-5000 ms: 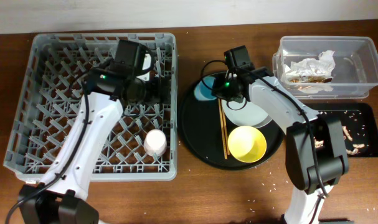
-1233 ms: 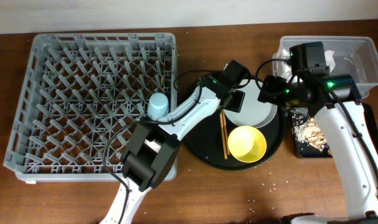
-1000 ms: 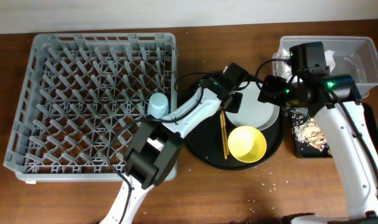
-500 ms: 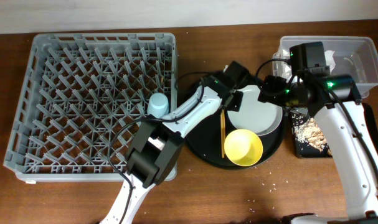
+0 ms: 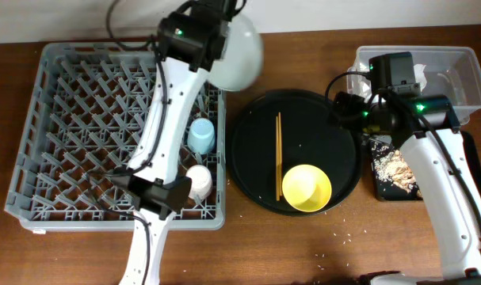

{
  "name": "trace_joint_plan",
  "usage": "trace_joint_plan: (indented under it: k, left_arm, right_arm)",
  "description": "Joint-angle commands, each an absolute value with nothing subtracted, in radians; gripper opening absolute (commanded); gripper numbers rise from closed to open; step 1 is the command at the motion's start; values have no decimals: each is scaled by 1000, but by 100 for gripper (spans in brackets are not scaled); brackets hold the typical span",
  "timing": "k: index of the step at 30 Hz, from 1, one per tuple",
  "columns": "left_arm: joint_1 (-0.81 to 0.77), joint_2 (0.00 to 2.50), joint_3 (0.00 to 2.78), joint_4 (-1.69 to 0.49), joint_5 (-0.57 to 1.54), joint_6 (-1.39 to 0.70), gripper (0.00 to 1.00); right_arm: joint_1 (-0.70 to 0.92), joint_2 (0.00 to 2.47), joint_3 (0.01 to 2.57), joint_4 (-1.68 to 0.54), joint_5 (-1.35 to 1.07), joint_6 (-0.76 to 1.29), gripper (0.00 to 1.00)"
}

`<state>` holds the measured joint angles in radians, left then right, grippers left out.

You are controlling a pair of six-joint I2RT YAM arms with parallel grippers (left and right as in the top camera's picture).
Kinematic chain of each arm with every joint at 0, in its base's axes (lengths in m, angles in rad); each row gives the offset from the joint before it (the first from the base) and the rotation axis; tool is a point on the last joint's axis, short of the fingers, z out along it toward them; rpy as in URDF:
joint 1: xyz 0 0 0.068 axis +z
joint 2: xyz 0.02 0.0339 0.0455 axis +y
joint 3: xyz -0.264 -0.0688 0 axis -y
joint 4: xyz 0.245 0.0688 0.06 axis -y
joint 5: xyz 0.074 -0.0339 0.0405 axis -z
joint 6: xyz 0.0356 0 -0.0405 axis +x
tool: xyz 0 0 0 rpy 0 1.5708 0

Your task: Sort waste into correct bins and load items into the dishwasher rack

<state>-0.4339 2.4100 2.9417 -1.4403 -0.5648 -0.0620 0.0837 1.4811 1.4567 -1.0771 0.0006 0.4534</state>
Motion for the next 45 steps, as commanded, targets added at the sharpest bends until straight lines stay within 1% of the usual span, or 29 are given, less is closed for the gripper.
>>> trace_joint_plan:
  k: [1, 2, 3, 4, 6, 9, 11, 13, 17, 19, 22, 23, 24, 25, 26, 27, 28, 29, 31, 34, 35, 36, 38, 40, 41, 44, 45]
  left_arm:
    - [-428, 2425, 2931, -1455, -915, 1, 0]
    - [-414, 2439, 2919, -1456, -1039, 1, 0]
    - [-401, 2442, 2909, -1456, -1099, 1, 0]
    - [-386, 2442, 2893, -1456, -1139, 0, 0]
    - [-360, 2442, 2880, -1453, -1149, -23, 0]
    - [-295, 2442, 2850, -1449, -1120, -37, 0]
    - [-262, 2442, 2820, -1443, -985, -38, 0]
    - [-241, 2442, 2757, -1389, -962, -49, 0]
    - [-236, 2442, 2618, -1279, -963, -48, 0]
    - [-239, 2442, 2577, -1259, -962, -48, 0]
    - [-249, 2442, 2561, -1253, -873, -48, 0]
    - [-262, 2442, 2561, -1253, -822, -48, 3]
    - [-268, 2442, 2561, -1253, -787, -48, 12]
    - [-270, 2442, 2561, -1253, -764, -48, 37]
    - [-270, 2442, 2561, -1253, -734, -48, 59]
    - [-270, 2442, 2563, -1253, -717, -48, 70]
    - [-270, 2437, 2577, -1263, -689, -48, 75]
    - [-274, 2420, 2613, -1299, -603, -48, 80]
    - [-277, 2386, 2691, -1377, -455, -48, 81]
    - [-277, 2325, 2753, -1488, -147, -47, 82]
    - [-279, 2310, 2753, -1525, 34, -47, 83]
    - [-285, 2310, 2752, -1567, 147, -47, 83]
    - [-321, 2327, 2726, -1660, 276, -48, 82]
    - [-388, 2342, 2662, -1670, 327, -48, 81]
    - [-442, 2342, 2599, -1632, 330, -47, 81]
    - [-511, 2342, 2506, -1596, 331, -48, 81]
    - [-546, 2342, 2454, -1574, 345, -47, 79]
  right_arm:
    - [84, 1483, 1460, -1074, 17, 461, 99]
    - [84, 1483, 1460, -1074, 16, 461, 99]
    - [84, 1483, 1460, -1075, 17, 461, 99]
    - [84, 1483, 1460, -1075, 16, 461, 99]
    - [84, 1483, 1460, -1075, 17, 461, 99]
    - [84, 1483, 1460, -1074, 17, 461, 99]
    - [84, 1483, 1460, -1074, 17, 461, 99]
    - [84, 1483, 1460, -1079, 17, 461, 99]
    - [84, 1483, 1460, -1083, 17, 461, 99]
    - [84, 1483, 1460, -1083, 17, 461, 99]
    - [84, 1483, 1460, -1081, 17, 461, 99]
    - [84, 1483, 1460, -1081, 17, 461, 99]
    - [84, 1483, 1460, -1081, 17, 461, 99]
    - [84, 1483, 1460, -1082, 17, 461, 99]
    - [84, 1483, 1460, -1081, 17, 461, 99]
    - [84, 1483, 1460, -1081, 17, 461, 99]
    - [84, 1483, 1460, -1080, 17, 461, 99]
    - [84, 1483, 1460, -1074, 17, 461, 99]
    - [84, 1483, 1460, -1059, 16, 461, 99]
    - [83, 1483, 1460, -1034, 16, 461, 98]
    - [83, 1483, 1460, -1012, 17, 461, 98]
    - [83, 1483, 1460, -1004, 22, 461, 99]
    - [70, 1483, 1460, -986, 65, 466, 99]
    - [-12, 1482, 1461, -961, 11, 491, 98]
    - [-109, 1481, 1473, -961, -82, 486, 98]
    - [-281, 1481, 1483, -972, -221, 468, 99]
    - [-347, 1481, 1483, -981, -248, 468, 98]
